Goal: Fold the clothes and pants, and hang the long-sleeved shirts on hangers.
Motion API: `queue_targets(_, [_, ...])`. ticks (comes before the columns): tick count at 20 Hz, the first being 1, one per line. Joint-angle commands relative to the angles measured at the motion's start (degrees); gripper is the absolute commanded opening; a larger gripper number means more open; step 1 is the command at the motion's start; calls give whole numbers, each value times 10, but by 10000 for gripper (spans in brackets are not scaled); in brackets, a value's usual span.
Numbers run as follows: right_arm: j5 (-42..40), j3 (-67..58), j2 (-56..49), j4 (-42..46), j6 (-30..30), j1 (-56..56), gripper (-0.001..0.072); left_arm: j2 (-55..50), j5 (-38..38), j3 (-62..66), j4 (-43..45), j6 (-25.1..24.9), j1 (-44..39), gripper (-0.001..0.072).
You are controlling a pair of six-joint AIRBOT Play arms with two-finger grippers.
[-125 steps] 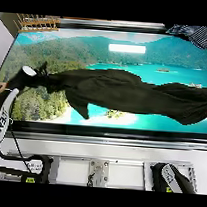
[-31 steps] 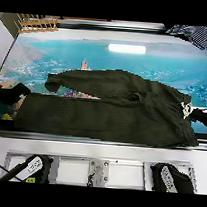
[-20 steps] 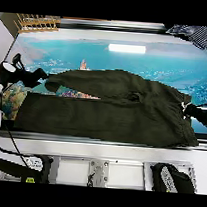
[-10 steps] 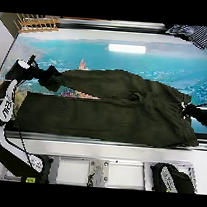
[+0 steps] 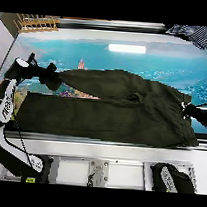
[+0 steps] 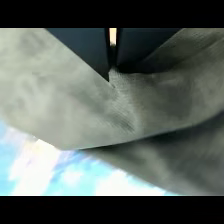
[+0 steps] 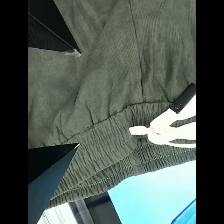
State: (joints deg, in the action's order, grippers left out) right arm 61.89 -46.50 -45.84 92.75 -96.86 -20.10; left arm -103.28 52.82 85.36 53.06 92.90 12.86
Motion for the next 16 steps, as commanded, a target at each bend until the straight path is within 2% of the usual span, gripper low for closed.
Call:
queue_targets(1, [0, 0, 0, 0, 0, 1, 591, 46, -18, 50, 0, -62, -4, 5])
queue_targets(3, [0, 0, 0, -1, 0, 1, 591, 97, 11, 91, 33, -111, -16, 6])
queue_targets(5, [1, 0, 0, -1, 0, 1, 591, 156, 78, 82, 168, -115, -42, 6])
queue_targets(7, [0, 0, 0, 0, 0, 1, 591, 216, 136, 6, 259, -115, -63, 7])
queue_targets(11, [0, 0, 0, -1, 0, 1, 590, 314, 244, -216, 265, -116, -73, 7])
queue_targets(12, [0, 0, 0, -1, 0, 1, 591, 334, 246, -270, 264, -118, -75, 68])
queue_targets(13, [0, 0, 0, -1, 0, 1, 591, 351, 231, -311, 265, -122, -75, 491])
queue_targets(14, [0, 0, 0, 0, 0, 1, 591, 363, 212, -329, 265, -122, -75, 720])
queue_targets(16, [0, 0, 0, -1, 0, 1, 591, 377, 166, -315, 268, -129, -66, 709])
